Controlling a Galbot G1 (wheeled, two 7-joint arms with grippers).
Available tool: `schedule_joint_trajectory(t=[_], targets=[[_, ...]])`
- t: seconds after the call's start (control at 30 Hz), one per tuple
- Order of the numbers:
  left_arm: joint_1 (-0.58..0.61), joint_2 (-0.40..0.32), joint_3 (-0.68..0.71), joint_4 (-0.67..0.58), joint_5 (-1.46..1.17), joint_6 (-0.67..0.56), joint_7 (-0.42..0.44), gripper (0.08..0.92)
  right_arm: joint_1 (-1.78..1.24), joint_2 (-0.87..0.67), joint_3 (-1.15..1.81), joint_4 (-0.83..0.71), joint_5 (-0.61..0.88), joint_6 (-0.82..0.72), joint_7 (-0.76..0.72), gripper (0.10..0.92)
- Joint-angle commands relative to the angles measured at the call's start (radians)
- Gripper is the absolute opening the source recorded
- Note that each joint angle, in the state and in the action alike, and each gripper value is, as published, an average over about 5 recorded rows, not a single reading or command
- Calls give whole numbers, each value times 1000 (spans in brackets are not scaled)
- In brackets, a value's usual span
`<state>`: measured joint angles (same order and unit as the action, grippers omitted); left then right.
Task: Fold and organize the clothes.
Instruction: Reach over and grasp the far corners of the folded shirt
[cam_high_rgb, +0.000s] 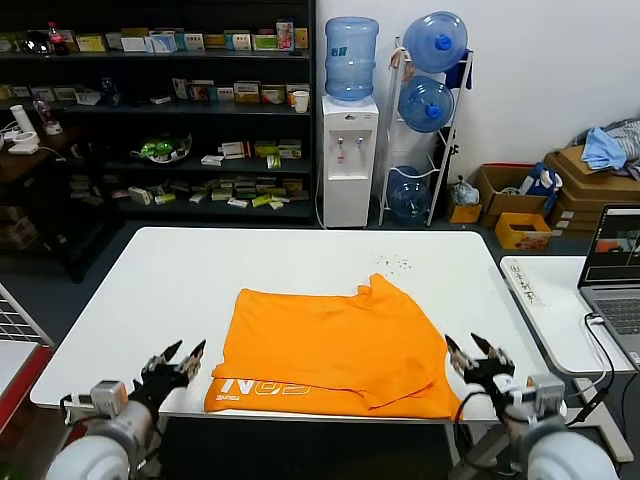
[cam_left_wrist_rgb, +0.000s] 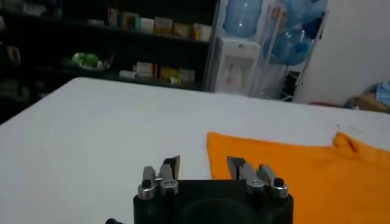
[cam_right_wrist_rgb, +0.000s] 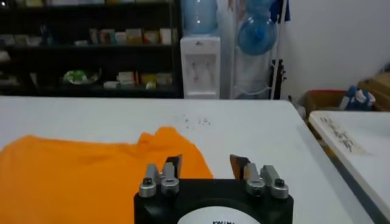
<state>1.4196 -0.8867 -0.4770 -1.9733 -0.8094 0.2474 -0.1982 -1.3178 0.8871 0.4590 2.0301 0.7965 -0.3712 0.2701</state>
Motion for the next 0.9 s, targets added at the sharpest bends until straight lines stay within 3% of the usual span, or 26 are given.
schedule_joint_trajectory(t=[0.03,0.2,0.37,0.9], targets=[[-540,-50,209,434,2,-92,114,685,606,102,-282,-428,32,9,-15,728],[-653,-120,316,650,38,-118,167,804,727,222,-368,-679,-27,7,-56,816],[-701,-179,339,794,36,-116,184,822,760,321,-390,-818,-99,-16,-96,822],[-692,-183,425,749,27,-33,154,823,742,397,-418,-899,-176,-113,-110,823]])
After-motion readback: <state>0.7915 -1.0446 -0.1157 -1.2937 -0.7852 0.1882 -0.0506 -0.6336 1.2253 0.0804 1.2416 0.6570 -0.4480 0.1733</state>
